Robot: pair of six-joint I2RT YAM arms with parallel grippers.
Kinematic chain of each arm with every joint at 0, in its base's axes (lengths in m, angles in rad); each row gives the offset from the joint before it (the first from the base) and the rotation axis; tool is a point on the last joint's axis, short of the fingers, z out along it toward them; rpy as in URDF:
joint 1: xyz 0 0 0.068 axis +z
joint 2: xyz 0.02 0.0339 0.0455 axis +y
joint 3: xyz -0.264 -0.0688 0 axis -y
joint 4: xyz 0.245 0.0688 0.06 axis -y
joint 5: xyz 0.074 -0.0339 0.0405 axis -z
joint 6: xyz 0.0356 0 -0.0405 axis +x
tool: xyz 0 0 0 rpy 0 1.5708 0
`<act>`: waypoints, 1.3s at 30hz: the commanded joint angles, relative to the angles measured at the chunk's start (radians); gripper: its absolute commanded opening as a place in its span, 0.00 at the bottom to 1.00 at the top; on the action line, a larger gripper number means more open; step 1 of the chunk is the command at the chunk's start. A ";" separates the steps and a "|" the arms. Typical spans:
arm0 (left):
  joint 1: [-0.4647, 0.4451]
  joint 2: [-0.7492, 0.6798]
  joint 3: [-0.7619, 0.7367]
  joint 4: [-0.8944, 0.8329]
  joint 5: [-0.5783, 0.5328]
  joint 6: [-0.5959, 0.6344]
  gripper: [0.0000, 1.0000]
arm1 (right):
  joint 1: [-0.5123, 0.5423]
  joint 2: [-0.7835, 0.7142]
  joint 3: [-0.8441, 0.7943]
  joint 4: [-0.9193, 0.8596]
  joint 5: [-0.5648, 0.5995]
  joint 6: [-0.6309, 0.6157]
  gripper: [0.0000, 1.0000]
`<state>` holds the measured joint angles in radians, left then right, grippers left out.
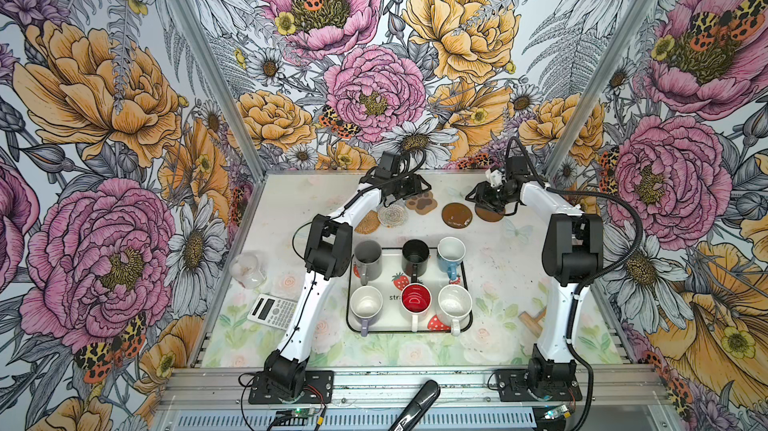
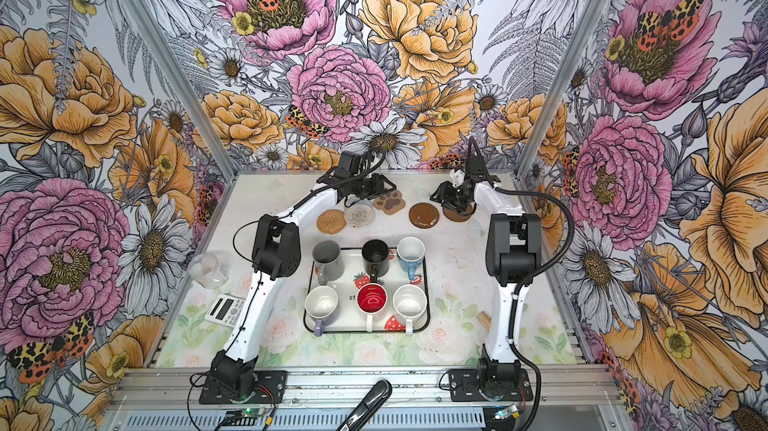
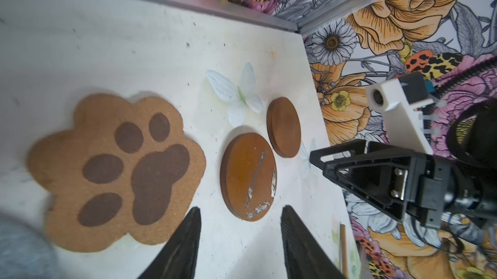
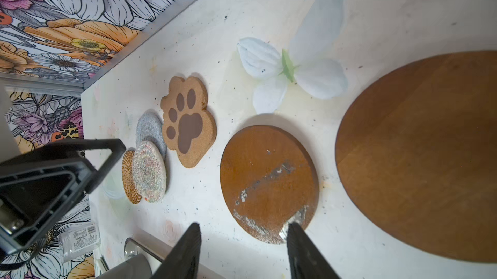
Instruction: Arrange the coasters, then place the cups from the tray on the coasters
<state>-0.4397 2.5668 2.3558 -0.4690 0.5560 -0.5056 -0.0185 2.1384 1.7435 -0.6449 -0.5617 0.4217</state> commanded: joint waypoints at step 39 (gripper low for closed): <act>-0.123 0.145 0.056 -0.316 -0.372 0.298 0.32 | -0.147 0.316 0.451 -0.004 0.080 0.041 0.46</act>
<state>-0.5369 2.7148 2.4676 -0.6395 0.1535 -0.2264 -0.1539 2.4298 2.1353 -0.6479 -0.4999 0.4416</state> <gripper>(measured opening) 0.322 0.459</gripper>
